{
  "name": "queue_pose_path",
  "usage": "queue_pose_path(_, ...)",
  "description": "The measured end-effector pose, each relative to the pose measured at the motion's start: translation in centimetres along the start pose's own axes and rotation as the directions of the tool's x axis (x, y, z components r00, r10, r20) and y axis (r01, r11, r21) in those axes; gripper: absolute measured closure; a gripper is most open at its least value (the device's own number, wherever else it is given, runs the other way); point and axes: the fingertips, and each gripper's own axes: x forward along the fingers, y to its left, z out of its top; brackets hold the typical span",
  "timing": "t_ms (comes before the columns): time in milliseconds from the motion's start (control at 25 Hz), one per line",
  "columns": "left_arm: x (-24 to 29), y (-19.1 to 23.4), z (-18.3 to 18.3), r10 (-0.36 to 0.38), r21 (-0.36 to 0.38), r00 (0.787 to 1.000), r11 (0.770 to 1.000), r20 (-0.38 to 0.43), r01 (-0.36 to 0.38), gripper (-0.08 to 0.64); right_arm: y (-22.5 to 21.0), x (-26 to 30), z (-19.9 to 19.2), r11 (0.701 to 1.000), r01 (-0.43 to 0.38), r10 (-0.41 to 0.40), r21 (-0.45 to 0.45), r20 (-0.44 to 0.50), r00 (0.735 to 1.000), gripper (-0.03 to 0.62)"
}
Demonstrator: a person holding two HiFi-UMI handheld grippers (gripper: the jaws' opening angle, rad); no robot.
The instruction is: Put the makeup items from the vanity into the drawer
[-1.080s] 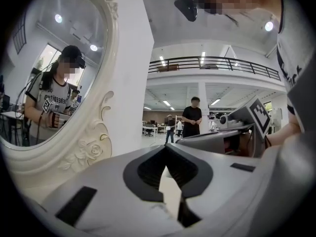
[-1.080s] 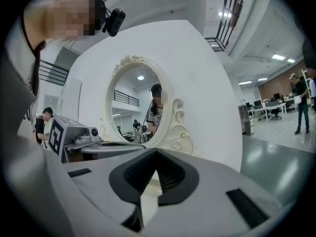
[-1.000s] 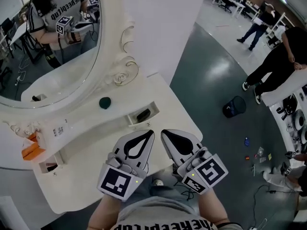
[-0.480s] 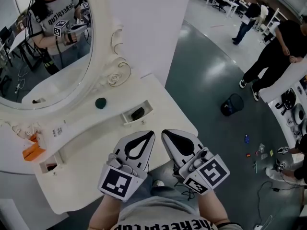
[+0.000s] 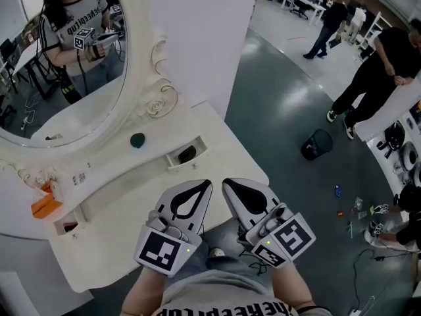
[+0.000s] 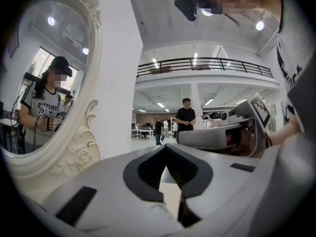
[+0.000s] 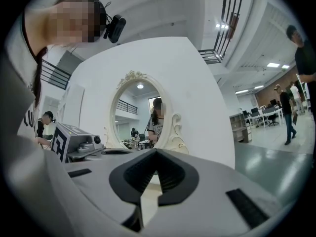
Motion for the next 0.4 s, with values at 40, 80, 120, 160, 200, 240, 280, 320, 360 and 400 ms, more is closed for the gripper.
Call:
queue_pose_path(40,-0.05,-0.08,0.0,0.0,0.0,1.0,1.0,0.0,0.0,0.545,0.07,-0.08,0.01,1.0,0.0,0.0,-0.001,0.001,1.0,0.584)
queue_pose_path(80,-0.09,-0.15,0.03,0.0,0.0,1.0,1.0,0.0,0.0,0.545,0.12,-0.16,0.04,1.0,0.0,0.0,-0.002,0.002,1.0,0.584)
queue_pose_path(120,-0.13,-0.23,0.06,0.0,0.001,1.0,1.0,0.001,0.0,0.545,0.15,-0.25,0.08,1.0,0.0,0.0,-0.002,0.003,1.0,0.584)
queue_pose_path(160,-0.16,-0.31,0.1,0.0,0.003,1.0,1.0,0.002,0.0,0.545,0.19,-0.33,0.13,1.0,0.001,-0.001,-0.003,0.004,1.0,0.584)
queue_pose_path(200,-0.2,-0.38,0.14,-0.001,0.005,1.0,1.0,0.004,0.001,0.545,0.22,-0.4,0.17,1.0,0.002,-0.002,-0.003,0.005,1.0,0.584)
queue_pose_path(240,-0.25,-0.44,0.16,-0.001,0.005,1.0,1.0,0.006,0.001,0.545,0.27,-0.45,0.19,1.0,0.002,-0.002,-0.004,0.005,1.0,0.584)
queue_pose_path(280,-0.3,-0.5,0.17,-0.001,0.006,1.0,1.0,0.006,0.001,0.545,0.33,-0.5,0.21,1.0,0.002,-0.002,-0.005,0.005,1.0,0.584)
queue_pose_path(320,-0.36,-0.54,0.18,-0.001,0.005,1.0,1.0,0.007,0.001,0.545,0.4,-0.54,0.23,1.0,0.001,-0.001,-0.006,0.006,1.0,0.584)
queue_pose_path(360,-0.42,-0.58,0.19,-0.001,0.005,1.0,1.0,0.007,0.001,0.545,0.46,-0.58,0.26,1.0,0.001,-0.001,-0.007,0.006,1.0,0.584)
queue_pose_path(400,-0.47,-0.63,0.2,-0.001,0.005,1.0,1.0,0.007,0.001,0.545,0.52,-0.62,0.28,1.0,0.001,-0.001,-0.007,0.006,1.0,0.584)
